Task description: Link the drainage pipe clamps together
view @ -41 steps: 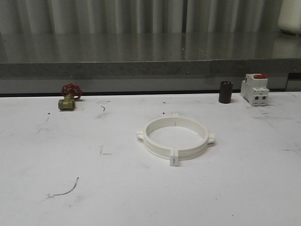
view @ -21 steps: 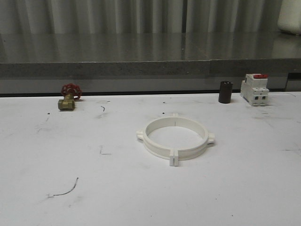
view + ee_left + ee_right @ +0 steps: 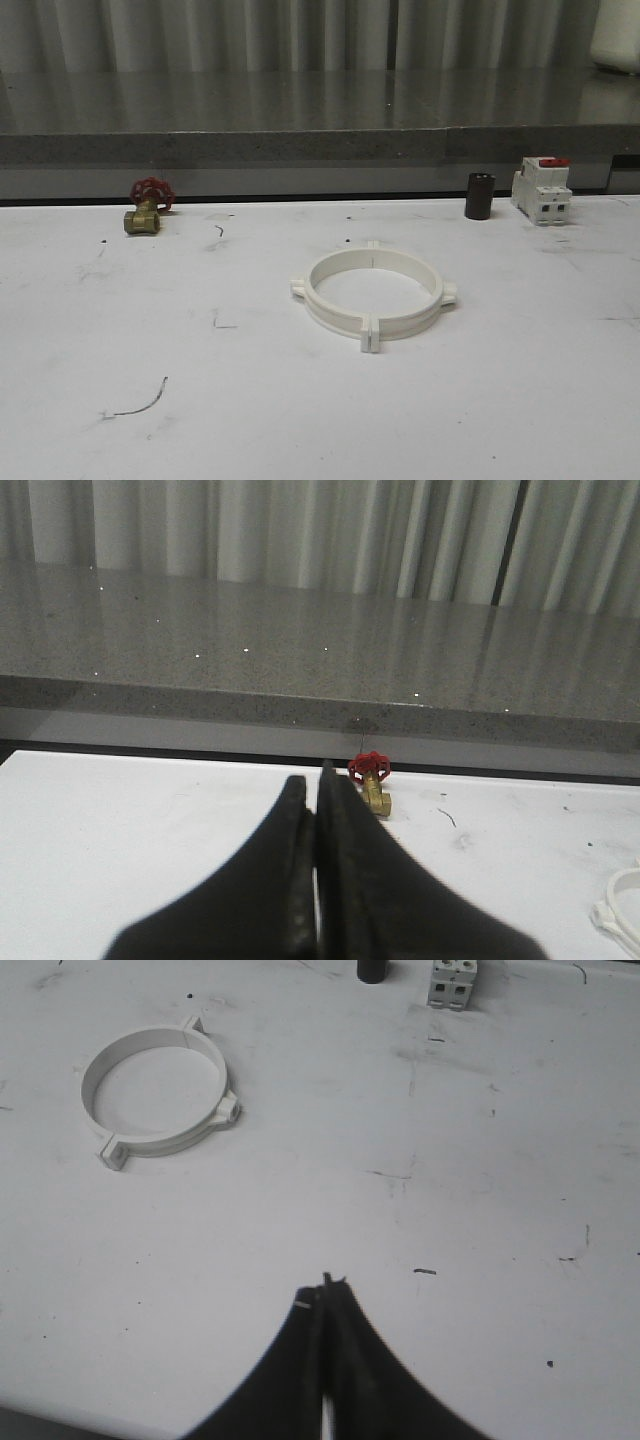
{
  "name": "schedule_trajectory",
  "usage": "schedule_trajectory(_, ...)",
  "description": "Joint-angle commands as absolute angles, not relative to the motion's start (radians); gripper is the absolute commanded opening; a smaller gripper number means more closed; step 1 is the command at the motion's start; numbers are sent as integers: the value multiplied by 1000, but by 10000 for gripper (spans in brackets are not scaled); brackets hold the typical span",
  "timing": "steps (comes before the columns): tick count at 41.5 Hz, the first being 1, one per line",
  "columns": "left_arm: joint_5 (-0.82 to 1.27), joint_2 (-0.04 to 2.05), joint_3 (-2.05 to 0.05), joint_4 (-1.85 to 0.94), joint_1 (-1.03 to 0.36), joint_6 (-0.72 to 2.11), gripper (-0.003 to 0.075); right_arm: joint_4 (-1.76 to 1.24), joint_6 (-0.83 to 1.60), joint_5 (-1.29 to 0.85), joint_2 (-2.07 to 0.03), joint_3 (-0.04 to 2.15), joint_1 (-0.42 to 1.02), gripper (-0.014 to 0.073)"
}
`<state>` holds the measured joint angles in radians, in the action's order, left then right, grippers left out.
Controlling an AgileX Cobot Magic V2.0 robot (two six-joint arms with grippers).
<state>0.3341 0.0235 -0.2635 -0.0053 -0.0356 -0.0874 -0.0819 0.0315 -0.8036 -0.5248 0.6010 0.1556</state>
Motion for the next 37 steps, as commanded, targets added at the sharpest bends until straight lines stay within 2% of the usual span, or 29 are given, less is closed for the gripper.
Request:
schedule_trajectory(1,164,29,-239,-11,-34,-90,-20,-86,41,-750,-527,627,150,-116)
schedule_trajectory(19,45,-19,-81,-36,28,-89,-20,-86,41,-754,-528,627,150,-116)
schedule_trajectory(28,-140,-19,29,-36,5,-42,-20,-86,41,-755,-528,627,150,-116)
schedule_trajectory(37,-86,-19,27,-36,-12,-38,-20,-86,41,-754,-528,627,150,-116)
